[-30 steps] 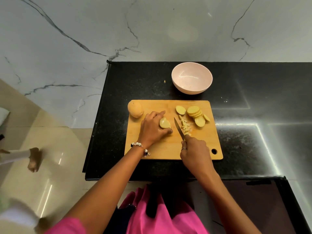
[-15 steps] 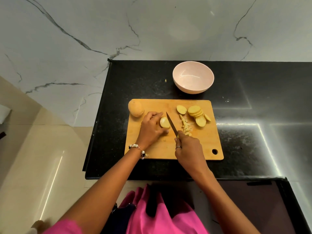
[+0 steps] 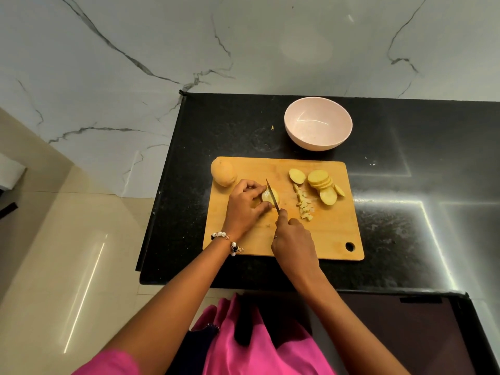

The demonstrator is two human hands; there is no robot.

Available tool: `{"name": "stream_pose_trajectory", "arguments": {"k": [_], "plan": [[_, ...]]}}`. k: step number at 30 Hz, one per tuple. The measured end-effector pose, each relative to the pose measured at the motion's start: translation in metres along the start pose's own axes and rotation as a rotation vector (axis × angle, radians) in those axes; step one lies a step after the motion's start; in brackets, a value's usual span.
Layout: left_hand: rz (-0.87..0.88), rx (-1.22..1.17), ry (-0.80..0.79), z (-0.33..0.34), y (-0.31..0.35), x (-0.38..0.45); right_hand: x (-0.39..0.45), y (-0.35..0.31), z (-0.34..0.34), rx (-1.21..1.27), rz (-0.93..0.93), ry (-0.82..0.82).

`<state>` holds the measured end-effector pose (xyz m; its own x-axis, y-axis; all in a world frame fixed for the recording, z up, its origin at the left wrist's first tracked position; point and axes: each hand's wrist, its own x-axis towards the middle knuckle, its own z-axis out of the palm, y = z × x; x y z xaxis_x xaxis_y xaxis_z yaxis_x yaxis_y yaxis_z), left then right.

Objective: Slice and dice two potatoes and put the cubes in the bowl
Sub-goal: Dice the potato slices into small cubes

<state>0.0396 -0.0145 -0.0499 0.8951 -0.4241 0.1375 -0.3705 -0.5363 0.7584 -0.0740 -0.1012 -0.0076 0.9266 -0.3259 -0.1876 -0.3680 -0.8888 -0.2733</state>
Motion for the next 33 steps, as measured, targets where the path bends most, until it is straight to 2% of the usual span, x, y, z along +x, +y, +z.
{"name": "stream_pose_trajectory", "arguments": {"k": [6,13,20,33], "plan": [[-0.001,-0.027,0.007,0.001,0.0,0.001,0.008,-0.006,-0.002,-0.043,-0.03,0.007],[-0.008,-0.037,0.009,0.0,0.001,0.0,-0.045,0.013,0.005,-0.025,-0.025,-0.066],[-0.003,-0.022,-0.016,-0.003,0.0,-0.002,-0.012,0.012,-0.005,0.117,-0.046,0.042],[-0.004,-0.045,0.043,0.001,-0.002,0.0,0.013,-0.005,0.001,0.039,-0.049,0.03]]}}
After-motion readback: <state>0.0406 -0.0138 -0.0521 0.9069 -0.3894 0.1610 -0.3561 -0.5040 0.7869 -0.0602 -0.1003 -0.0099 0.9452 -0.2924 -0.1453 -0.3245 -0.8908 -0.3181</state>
